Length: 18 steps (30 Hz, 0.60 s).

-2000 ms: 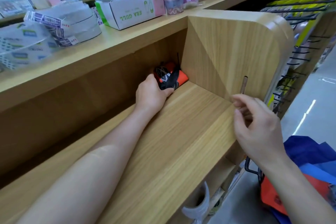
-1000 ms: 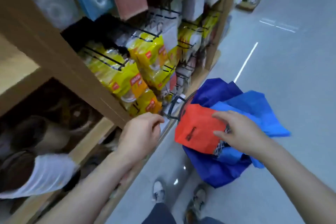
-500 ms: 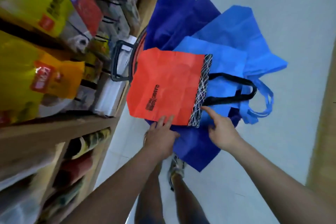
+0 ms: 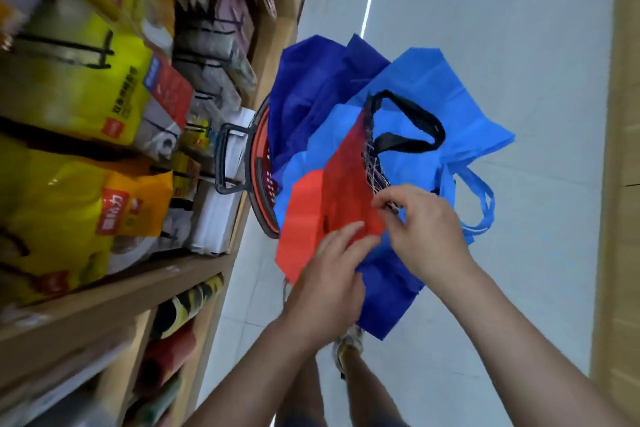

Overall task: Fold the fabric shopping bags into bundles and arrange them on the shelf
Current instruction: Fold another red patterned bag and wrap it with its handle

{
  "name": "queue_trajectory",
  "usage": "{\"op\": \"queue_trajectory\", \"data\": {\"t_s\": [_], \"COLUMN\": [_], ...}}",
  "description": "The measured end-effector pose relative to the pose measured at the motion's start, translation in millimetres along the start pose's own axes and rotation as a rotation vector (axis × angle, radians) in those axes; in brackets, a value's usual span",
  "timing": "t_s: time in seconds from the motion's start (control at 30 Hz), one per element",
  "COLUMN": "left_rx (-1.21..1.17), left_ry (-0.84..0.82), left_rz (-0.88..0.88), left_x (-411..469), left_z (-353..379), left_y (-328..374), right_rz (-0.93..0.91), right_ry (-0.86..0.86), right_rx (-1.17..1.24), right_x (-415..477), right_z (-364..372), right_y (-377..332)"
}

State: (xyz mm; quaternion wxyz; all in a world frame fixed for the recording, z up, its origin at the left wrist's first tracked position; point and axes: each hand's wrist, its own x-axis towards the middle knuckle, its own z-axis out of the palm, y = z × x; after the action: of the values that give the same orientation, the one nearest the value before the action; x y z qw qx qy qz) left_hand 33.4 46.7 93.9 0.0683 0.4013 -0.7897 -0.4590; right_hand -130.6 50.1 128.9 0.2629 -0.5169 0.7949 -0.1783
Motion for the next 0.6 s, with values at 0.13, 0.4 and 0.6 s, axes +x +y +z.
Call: {"op": "queue_trajectory", "data": {"t_s": [0.13, 0.4, 0.6], "left_rx": [0.003, 0.422, 0.398], "left_ry": [0.386, 0.384, 0.515], "left_rz": [-0.026, -0.029, -0.043], "left_x": [-11.9, -53.9, -161.1], "left_z": [-73.3, -160.1, -174.8], "left_y": [44.0, 108.5, 174.1], "right_rz": [-0.195, -0.502, -0.517], "right_ry": [-0.099, 0.09, -0.053], "right_rx": [-0.225, 0.123, 0.322], "right_x": [-15.7, -53.6, -56.6], "right_z": [-80.9, -209.3, -226.7], "right_y": [-46.6, -102.7, -136.3]}}
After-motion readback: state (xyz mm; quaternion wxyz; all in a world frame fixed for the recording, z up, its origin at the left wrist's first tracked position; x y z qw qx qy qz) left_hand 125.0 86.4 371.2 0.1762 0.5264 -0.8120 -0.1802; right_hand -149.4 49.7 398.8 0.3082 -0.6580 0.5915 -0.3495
